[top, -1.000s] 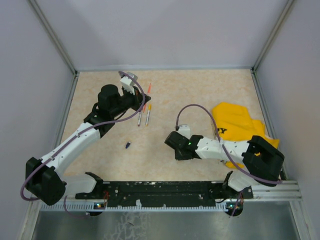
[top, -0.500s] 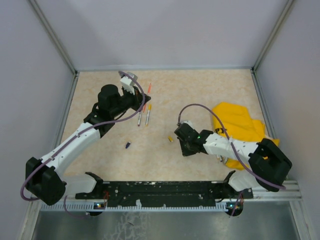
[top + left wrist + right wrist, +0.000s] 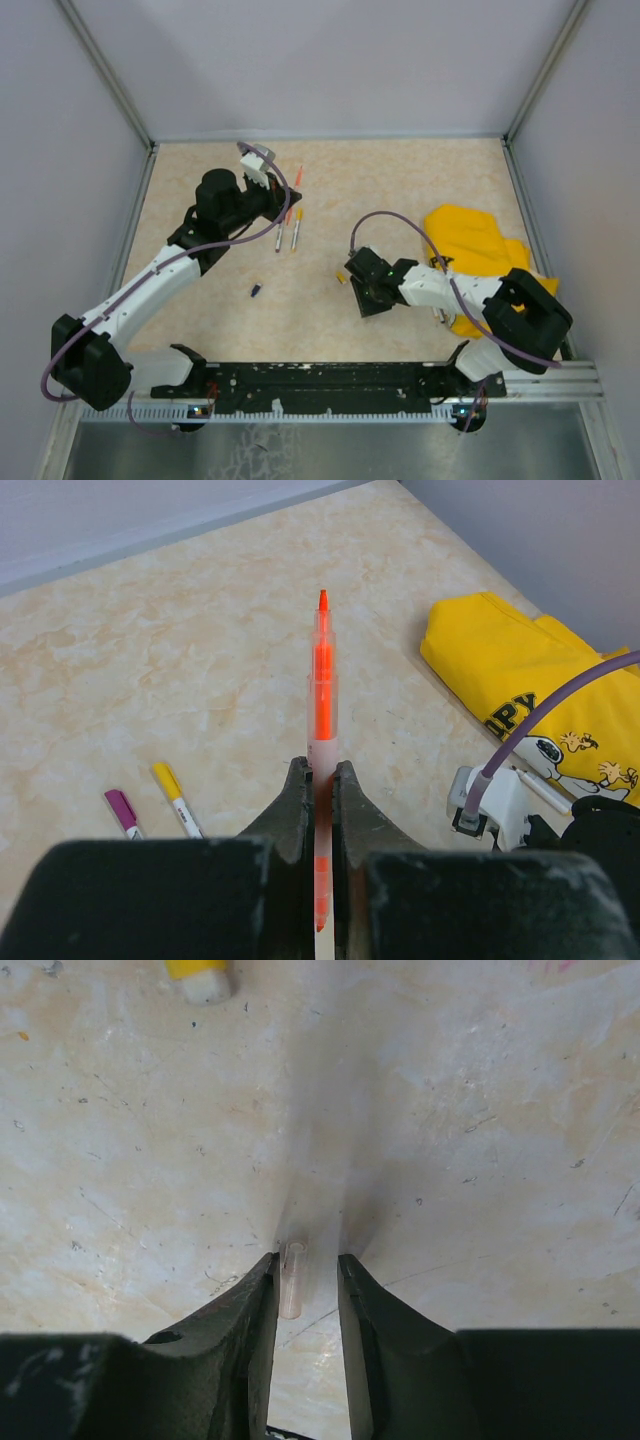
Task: Insert the pens into the pen caps
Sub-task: Move the pen cap to the center of the board, then insert the pen cap onto the pen.
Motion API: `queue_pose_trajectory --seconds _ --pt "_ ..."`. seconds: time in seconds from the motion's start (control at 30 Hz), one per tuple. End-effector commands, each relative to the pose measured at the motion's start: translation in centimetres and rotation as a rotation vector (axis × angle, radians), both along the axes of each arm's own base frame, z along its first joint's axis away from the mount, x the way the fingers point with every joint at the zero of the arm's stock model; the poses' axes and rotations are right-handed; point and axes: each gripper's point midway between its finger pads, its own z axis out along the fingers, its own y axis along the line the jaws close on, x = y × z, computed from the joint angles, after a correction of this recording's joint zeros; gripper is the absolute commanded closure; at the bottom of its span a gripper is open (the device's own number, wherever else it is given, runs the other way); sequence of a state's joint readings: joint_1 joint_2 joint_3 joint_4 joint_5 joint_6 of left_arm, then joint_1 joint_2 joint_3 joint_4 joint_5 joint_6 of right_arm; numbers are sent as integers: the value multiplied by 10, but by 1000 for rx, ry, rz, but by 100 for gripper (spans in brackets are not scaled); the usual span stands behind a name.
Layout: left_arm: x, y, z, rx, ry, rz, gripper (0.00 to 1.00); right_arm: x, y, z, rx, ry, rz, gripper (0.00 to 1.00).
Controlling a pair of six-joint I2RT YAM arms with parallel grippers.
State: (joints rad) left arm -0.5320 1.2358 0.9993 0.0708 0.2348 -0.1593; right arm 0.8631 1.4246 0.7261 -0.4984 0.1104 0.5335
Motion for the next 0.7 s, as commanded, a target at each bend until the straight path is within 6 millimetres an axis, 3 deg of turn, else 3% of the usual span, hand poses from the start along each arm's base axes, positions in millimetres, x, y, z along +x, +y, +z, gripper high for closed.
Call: queue_pose_trajectory --seconds 0.0,0.67 --pt "1 2 4 -3 -20 6 100 6 0 3 -24 -13 5 69" --pt "-1 3 7 -9 -27 3 100 -15 1 6 9 87 -1 71"
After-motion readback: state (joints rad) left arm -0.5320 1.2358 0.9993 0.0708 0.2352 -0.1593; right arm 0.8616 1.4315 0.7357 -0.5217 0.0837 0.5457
